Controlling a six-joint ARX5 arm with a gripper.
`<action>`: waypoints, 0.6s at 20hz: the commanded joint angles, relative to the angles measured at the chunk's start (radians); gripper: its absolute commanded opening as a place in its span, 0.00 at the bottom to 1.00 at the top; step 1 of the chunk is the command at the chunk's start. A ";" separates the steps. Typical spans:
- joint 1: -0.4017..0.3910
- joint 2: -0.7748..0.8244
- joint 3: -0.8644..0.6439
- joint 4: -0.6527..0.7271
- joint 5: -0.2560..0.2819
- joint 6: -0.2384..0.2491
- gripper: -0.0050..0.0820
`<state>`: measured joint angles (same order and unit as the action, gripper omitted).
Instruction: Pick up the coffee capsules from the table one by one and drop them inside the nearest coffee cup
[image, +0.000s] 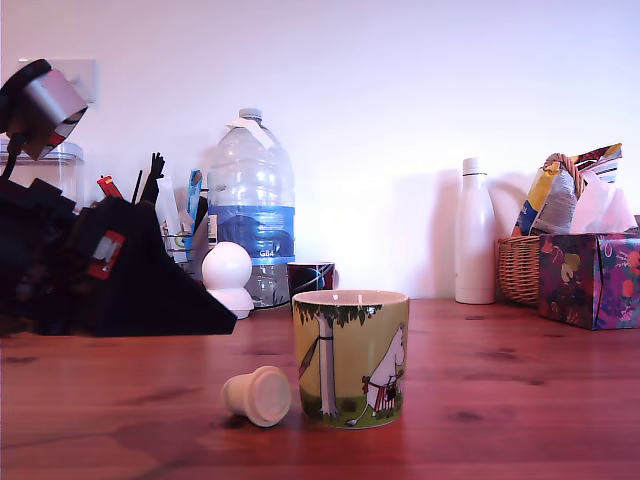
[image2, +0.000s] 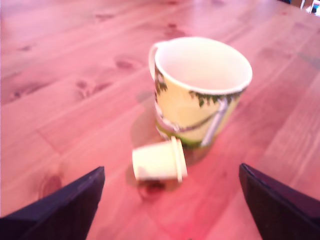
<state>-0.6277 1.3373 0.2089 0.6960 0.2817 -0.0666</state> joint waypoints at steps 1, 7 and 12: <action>-0.004 0.037 -0.012 0.038 0.001 -0.019 0.96; -0.004 0.151 0.045 0.053 -0.001 -0.039 0.96; -0.012 0.255 0.108 0.033 -0.003 -0.061 0.96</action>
<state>-0.6353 1.5784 0.3000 0.7265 0.2794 -0.1188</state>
